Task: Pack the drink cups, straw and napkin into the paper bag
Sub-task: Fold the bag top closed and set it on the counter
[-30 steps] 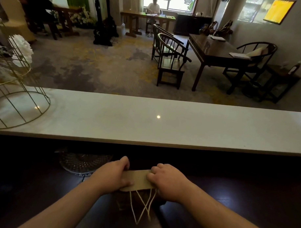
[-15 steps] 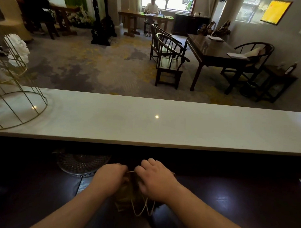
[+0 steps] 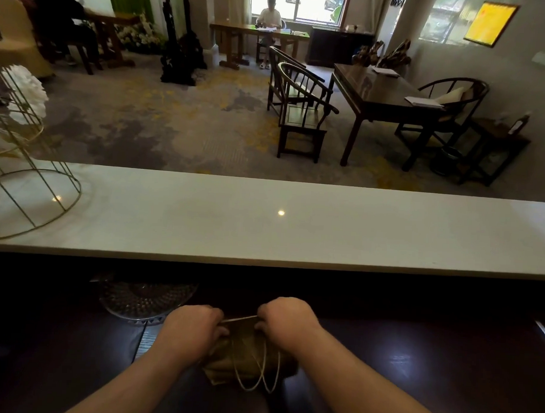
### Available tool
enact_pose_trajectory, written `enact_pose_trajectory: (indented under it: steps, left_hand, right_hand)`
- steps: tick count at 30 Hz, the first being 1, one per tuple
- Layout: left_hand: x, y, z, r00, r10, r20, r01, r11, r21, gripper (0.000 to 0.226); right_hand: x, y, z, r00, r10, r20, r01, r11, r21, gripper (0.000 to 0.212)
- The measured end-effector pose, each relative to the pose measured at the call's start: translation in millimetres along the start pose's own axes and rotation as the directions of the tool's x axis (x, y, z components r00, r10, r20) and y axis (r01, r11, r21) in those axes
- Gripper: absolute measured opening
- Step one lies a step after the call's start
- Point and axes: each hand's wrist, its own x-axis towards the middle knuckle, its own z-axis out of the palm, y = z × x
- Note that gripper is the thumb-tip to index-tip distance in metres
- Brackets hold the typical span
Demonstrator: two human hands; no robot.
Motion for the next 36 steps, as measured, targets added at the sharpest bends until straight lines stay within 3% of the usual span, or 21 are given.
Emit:
enact_pose_trajectory:
  steps: [7, 18, 24, 29, 36]
  left_hand:
    - [6.0, -0.1, -3.0, 1.000, 0.022, 0.013, -0.022, 1.000, 0.008, 0.037]
    - [7.9, -21.6, -6.6, 0.995, 0.024, 0.099, -0.028, 0.999, 0.036, 0.048]
    - [2.0, -32.1, -10.6, 0.982, 0.067, 0.175, -0.059, 0.997, -0.049, 0.037]
    - [-0.1, -33.0, -4.9, 0.987, 0.091, 0.133, -0.082, 0.994, -0.075, 0.032]
    - [-7.2, -35.7, 1.0, 0.990, -0.029, 0.135, 0.066, 0.957, -0.284, 0.030]
  right_hand:
    - [-32.5, 62.4, -0.8, 0.997, 0.078, 0.010, -0.078, 0.996, 0.039, 0.026]
    - [-37.2, 73.5, 3.0, 1.000, 0.012, -0.019, -0.012, 1.000, 0.022, 0.029]
    - [-32.4, 76.8, 6.4, 1.000, 0.009, -0.006, -0.009, 1.000, 0.019, 0.029]
    - [-30.7, 77.7, 7.6, 1.000, 0.002, -0.025, -0.001, 1.000, 0.018, 0.028]
    - [-32.5, 83.0, 19.9, 0.986, 0.165, 0.006, -0.160, 0.943, 0.292, 0.016]
